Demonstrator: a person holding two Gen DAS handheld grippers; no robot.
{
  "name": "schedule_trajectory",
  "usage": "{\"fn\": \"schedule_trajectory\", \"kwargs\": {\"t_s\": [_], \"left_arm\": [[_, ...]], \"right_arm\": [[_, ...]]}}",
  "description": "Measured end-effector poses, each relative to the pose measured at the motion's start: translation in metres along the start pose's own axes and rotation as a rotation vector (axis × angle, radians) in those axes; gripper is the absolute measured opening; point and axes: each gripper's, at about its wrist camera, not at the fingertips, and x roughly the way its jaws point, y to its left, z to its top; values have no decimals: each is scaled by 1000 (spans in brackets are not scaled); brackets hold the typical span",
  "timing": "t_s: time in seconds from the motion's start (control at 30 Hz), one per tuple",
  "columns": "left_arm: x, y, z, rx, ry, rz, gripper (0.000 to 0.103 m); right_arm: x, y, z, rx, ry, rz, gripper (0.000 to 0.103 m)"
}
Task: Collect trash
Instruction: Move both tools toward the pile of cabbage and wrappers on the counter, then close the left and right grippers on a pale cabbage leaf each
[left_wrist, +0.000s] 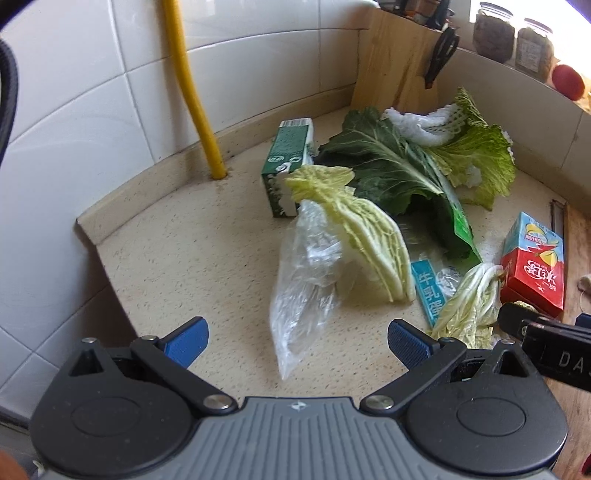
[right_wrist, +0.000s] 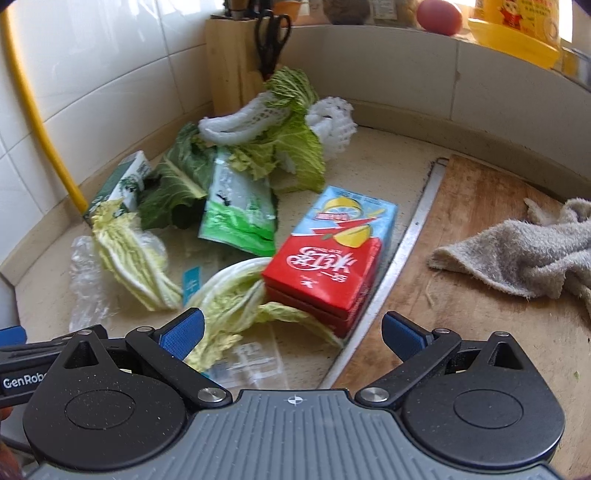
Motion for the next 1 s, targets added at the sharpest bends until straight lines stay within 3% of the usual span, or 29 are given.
{"fn": "schedule_trajectory", "kwargs": {"t_s": [0.27, 0.47, 0.77, 1.0], "left_arm": [[0, -6, 12, 42, -28, -44, 101], [2, -9, 29, 133, -88, -79, 101], [11, -4, 54, 168, -115, -174, 95], [23, 6, 65, 187, -101, -180, 95]], "right_arm": [[0, -10, 0, 40, 10, 31, 101], [-6, -14, 8, 116, 3, 63, 100], [0, -18, 23, 161, -21, -7, 96], [13, -18, 36, 182, -7, -26, 96]]}}
